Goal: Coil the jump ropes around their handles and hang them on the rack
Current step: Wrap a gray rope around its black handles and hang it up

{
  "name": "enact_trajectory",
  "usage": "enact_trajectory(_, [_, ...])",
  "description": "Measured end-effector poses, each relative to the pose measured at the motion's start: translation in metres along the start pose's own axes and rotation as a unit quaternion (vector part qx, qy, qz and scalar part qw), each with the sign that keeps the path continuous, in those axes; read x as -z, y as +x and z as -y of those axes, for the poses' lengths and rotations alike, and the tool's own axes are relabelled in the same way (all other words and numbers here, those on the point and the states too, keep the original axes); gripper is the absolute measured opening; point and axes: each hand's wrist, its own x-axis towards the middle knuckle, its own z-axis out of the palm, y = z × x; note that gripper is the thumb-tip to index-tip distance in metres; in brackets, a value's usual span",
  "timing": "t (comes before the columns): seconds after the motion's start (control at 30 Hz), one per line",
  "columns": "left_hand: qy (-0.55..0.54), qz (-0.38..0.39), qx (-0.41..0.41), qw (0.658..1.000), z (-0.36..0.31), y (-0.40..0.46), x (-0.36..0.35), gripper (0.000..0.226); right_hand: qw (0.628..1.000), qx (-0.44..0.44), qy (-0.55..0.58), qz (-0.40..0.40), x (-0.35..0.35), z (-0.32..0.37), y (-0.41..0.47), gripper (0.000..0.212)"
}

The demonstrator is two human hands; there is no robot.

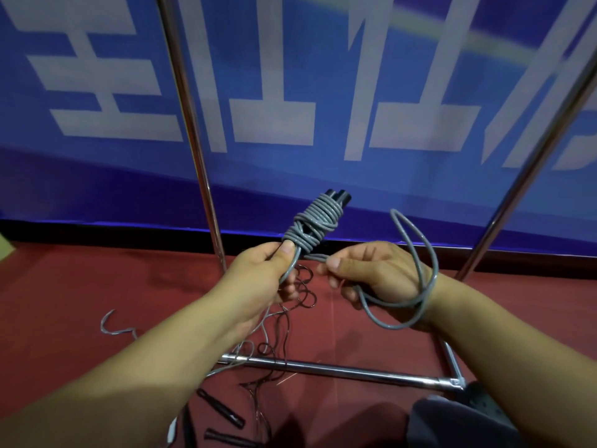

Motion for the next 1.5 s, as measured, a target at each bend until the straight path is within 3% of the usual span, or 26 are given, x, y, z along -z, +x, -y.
enact_trajectory(0.1, [-0.028, -0.031, 0.006, 0.999, 0.000, 0.001, 0.002, 0.026, 0.997, -0.065, 0.049, -0.012, -0.005, 0.000, 0.002, 0.034])
enact_trajectory(0.23, [-0.050, -0.086, 0.012, 0.995, 0.004, 0.009, 0.008, 0.030, 0.960, -0.208, 0.155, -0.109, -0.002, 0.006, 0.006, 0.040])
enact_trajectory(0.37, [-0.035, -0.151, 0.002, 0.988, 0.009, 0.018, 0.019, 0.033, 0.961, -0.273, -0.025, -0.027, -0.004, 0.006, 0.000, 0.035])
enact_trajectory(0.47, [-0.031, -0.166, -0.006, 0.986, 0.010, 0.019, 0.020, 0.034, 0.967, -0.248, -0.047, 0.039, -0.011, 0.005, -0.005, 0.029])
enact_trajectory(0.53, [-0.017, -0.168, -0.016, 0.986, 0.010, 0.019, 0.018, 0.035, 0.979, -0.198, -0.034, 0.035, -0.014, 0.008, -0.007, 0.025])
enact_trajectory(0.73, [0.044, -0.146, -0.046, 0.987, 0.012, 0.013, 0.011, 0.032, 0.988, -0.022, 0.004, -0.154, -0.010, 0.014, -0.001, 0.014])
enact_trajectory(0.87, [0.042, -0.124, -0.058, 0.990, 0.012, 0.009, 0.005, 0.033, 0.942, 0.040, -0.263, -0.206, -0.005, 0.002, 0.000, 0.018])
enact_trajectory(1.0, [0.043, -0.110, -0.064, 0.991, 0.012, 0.006, -0.001, 0.032, 0.895, 0.026, -0.424, -0.138, -0.010, -0.006, 0.000, 0.032])
enact_trajectory(1.07, [0.044, -0.108, -0.064, 0.991, 0.012, 0.006, -0.002, 0.030, 0.889, 0.021, -0.438, -0.134, -0.009, -0.009, 0.001, 0.029])
enact_trajectory(1.17, [0.059, -0.112, -0.067, 0.990, 0.014, 0.008, 0.000, 0.030, 0.963, -0.015, -0.218, -0.155, -0.009, -0.010, 0.005, 0.019])
enact_trajectory(1.23, [0.086, -0.117, -0.075, 0.987, 0.016, 0.010, 0.001, 0.028, 0.981, -0.055, -0.084, -0.168, -0.009, -0.006, 0.005, 0.016])
enact_trajectory(1.27, [0.105, -0.123, -0.081, 0.983, 0.017, 0.009, 0.005, 0.026, 0.980, -0.070, -0.074, -0.173, -0.011, -0.005, 0.006, 0.015])
enact_trajectory(1.5, [0.227, -0.136, -0.115, 0.957, 0.022, 0.020, 0.023, 0.021, 0.942, -0.068, -0.282, -0.171, -0.013, -0.003, 0.004, 0.028])
